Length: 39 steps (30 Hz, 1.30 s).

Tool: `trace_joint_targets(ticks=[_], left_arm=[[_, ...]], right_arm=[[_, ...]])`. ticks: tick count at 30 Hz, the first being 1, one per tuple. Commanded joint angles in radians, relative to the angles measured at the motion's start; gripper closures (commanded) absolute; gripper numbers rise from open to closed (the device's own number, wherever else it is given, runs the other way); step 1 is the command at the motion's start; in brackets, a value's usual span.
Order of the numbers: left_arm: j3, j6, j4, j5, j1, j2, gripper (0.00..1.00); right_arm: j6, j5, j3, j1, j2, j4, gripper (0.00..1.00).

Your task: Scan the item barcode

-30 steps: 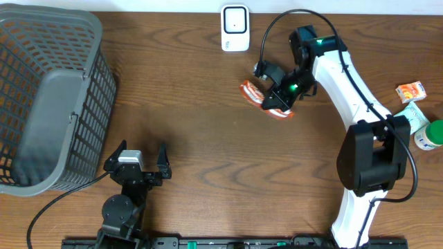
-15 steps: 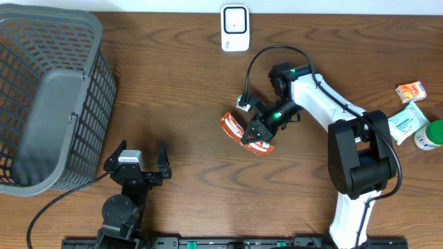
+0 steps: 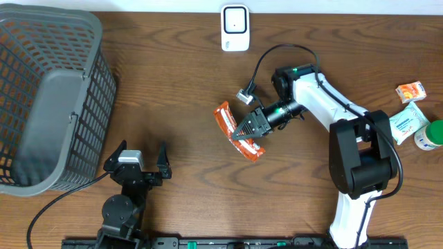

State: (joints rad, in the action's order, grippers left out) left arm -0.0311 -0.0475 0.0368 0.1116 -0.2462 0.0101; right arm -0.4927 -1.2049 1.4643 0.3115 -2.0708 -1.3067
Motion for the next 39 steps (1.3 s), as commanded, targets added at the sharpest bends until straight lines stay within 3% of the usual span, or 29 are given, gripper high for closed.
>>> trace_joint_targets(ticks=[1,8,15,17,18,20,22,31,38,39], left_arm=[[0.027,0.013,0.022,0.020,-0.004,-0.006,0.02],[0.027,0.013,0.022,0.020,-0.004,-0.006,0.02],[0.027,0.013,0.022,0.020,-0.004,-0.006,0.02],[0.027,0.013,0.022,0.020,-0.004,-0.006,0.02],[0.027,0.013,0.022,0.020,-0.004,-0.006,0.02],[0.027,0.013,0.022,0.020,-0.004,-0.006,0.02],[0.027,0.013,0.022,0.020,-0.004,-0.006,0.02],[0.027,0.013,0.022,0.020,-0.004,-0.006,0.02],[0.027,0.013,0.022,0.020,-0.004,-0.006,0.02],[0.027,0.013,0.022,0.020,-0.004,-0.006,0.02]], right_arm=[[-0.023,-0.076,0.011,0.008,0.018,-0.111,0.99],[-0.278,-0.077,0.011,0.005,0.032,-0.342,0.98],[-0.284,-0.007,0.030,0.005,0.254,-0.296,0.98],[-0.134,0.097,0.037,0.006,0.336,-0.177,0.98],[0.146,0.317,0.037,0.015,0.407,-0.002,0.99],[0.437,0.765,0.037,0.059,0.488,0.186,0.99],[0.440,1.020,0.037,0.122,0.518,0.328,0.99],[0.230,1.490,0.037,0.204,0.357,0.691,0.99],[0.023,1.621,0.037,0.191,0.190,1.092,0.99],[-0.056,1.662,0.037,0.191,0.148,1.208,0.99]])
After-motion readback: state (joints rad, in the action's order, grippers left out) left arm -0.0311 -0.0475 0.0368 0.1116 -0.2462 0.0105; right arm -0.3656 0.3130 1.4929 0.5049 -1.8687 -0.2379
